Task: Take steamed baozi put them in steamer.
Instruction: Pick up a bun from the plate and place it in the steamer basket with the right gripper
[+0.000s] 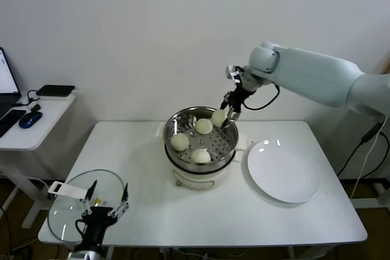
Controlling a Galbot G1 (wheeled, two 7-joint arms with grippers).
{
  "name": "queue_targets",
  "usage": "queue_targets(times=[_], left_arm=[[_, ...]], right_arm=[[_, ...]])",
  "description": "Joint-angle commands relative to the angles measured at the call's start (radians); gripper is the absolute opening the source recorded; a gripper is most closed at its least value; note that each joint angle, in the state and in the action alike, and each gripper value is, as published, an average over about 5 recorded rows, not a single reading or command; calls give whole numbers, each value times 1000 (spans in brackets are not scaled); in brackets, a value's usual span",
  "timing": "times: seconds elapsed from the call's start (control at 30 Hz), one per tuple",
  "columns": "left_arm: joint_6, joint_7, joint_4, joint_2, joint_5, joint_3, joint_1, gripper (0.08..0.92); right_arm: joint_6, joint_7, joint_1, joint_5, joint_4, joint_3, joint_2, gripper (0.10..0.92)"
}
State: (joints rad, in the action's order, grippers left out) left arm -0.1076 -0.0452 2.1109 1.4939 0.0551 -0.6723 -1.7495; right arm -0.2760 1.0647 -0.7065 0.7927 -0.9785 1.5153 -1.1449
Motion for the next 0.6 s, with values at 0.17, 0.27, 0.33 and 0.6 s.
queue_targets(times=[0.17, 0.27, 0.33, 0.6], left_arm=[[-6, -2, -13, -6, -5, -7, -6, 823], [-6, -2, -15, -6, -5, -7, -4, 823], [-6, -2, -16, -6, -5, -7, -2, 823], [-8, -2, -23, -6, -6, -7, -2, 823]], right_arm=[[-5, -10, 87, -42, 7, 21, -37, 702], [-5, -11, 98, -50, 11, 22, -38, 704], [-4, -10, 104, -55, 15, 23, -40, 705], [-2, -11, 121, -72, 31, 24, -51, 710]])
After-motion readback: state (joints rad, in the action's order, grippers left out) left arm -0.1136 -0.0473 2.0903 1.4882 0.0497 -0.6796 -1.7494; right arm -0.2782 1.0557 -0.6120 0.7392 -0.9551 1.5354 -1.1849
